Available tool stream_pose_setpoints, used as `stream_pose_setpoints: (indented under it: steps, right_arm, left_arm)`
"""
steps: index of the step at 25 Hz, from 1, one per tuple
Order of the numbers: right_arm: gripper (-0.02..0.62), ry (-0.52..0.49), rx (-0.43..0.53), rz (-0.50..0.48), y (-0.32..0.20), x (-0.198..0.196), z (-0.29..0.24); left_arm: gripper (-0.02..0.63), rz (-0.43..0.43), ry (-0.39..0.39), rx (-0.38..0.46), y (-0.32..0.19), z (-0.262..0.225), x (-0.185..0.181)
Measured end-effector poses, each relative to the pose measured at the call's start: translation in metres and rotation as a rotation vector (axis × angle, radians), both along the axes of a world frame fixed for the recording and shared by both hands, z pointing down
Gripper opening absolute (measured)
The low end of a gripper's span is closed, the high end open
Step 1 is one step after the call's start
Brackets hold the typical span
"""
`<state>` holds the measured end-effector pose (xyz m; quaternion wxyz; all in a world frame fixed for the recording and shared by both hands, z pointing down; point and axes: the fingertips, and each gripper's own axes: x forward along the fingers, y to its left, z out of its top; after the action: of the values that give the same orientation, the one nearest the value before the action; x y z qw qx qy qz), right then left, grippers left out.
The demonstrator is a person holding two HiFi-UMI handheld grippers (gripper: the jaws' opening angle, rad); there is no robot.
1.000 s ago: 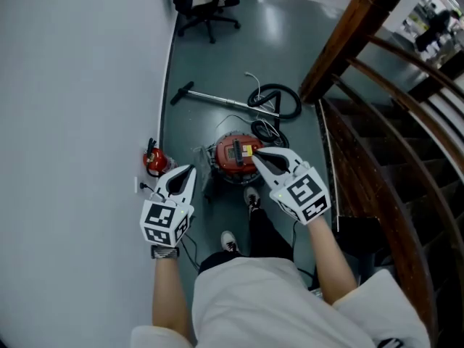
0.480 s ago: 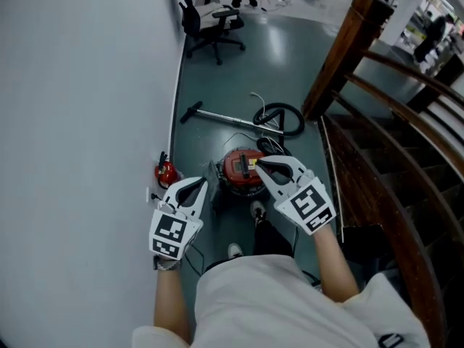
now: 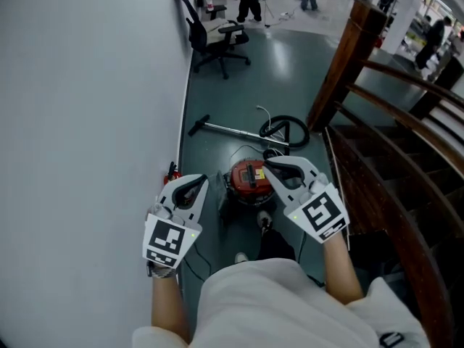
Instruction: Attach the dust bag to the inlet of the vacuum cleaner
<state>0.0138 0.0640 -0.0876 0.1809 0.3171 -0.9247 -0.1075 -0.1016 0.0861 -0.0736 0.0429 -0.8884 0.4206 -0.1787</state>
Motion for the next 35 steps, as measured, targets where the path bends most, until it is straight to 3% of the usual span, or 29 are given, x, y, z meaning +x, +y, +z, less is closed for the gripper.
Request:
stream_pose_setpoints:
  steps: [12,16,22,35]
  right_arm:
    - [0.029,0.004,0.044,-0.015,0.005,-0.010,-0.020]
    - [0.029,0.028,0.054,-0.028,0.006,-0.012,-0.022]
    - [0.028,0.073,0.045,-0.051,0.013,-0.014,-0.022]
    - [0.028,0.085,0.032,-0.040,0.025,-0.003,-0.015]
  left_arm:
    - [0.002,-0.035,-0.059,0.080,0.008,-0.026,-0.013]
    - [0.002,-0.055,-0.116,0.095,0.007,-0.025,-0.019]
    - [0.002,-0.065,-0.136,0.099,0.009,-0.027,-0.019]
    - [0.002,-0.046,-0.105,0.098,0.015,-0.022,-0.004]
